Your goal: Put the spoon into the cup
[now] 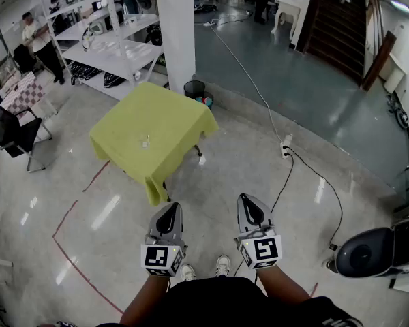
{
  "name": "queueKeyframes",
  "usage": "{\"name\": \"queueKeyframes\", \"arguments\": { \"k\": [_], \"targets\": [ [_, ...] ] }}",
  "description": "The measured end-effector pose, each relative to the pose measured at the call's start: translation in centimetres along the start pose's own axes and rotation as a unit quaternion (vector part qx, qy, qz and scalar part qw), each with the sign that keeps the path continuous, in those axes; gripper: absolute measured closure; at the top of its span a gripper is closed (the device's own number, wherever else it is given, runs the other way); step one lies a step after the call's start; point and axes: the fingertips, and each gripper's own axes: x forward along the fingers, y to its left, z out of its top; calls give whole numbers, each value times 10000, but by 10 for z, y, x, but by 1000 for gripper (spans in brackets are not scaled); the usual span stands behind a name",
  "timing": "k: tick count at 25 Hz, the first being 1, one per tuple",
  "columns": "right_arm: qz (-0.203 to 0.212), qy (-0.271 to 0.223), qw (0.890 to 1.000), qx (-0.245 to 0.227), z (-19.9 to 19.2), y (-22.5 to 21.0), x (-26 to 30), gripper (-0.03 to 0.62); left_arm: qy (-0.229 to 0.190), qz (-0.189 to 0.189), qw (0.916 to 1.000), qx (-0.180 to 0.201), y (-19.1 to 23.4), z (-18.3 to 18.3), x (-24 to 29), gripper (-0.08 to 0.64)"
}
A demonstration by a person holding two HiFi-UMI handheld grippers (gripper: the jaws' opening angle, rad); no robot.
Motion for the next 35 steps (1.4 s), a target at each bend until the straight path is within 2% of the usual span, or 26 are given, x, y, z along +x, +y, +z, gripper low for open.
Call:
{"name": "queueKeyframes", "arguments": {
  "k": [7, 14, 19, 27, 33, 35],
  "targets": [
    [-8, 1, 10000, -65, 0, 14, 4, 584, 64, -107, 9997, 192, 9, -4, -9, 554],
    [70, -46, 9999, -80, 10, 40, 21, 584, -114, -106, 9998, 128, 31, 9, -17, 554],
    [54, -176, 9998, 44, 14, 63, 33, 584, -105, -93, 9999, 89, 56, 7, -29, 554],
    [110, -181, 9998, -14, 20, 91, 55, 584, -1, -16, 9998, 219, 95, 5, -36, 554],
    [212, -185, 9996, -49, 13, 89, 86, 584, 87, 79, 9999, -9, 115, 2, -12, 554],
    [263, -198, 9994, -81, 10, 82, 103, 584, 61, 131, 9999, 34, 120, 6, 4, 554]
  ]
}}
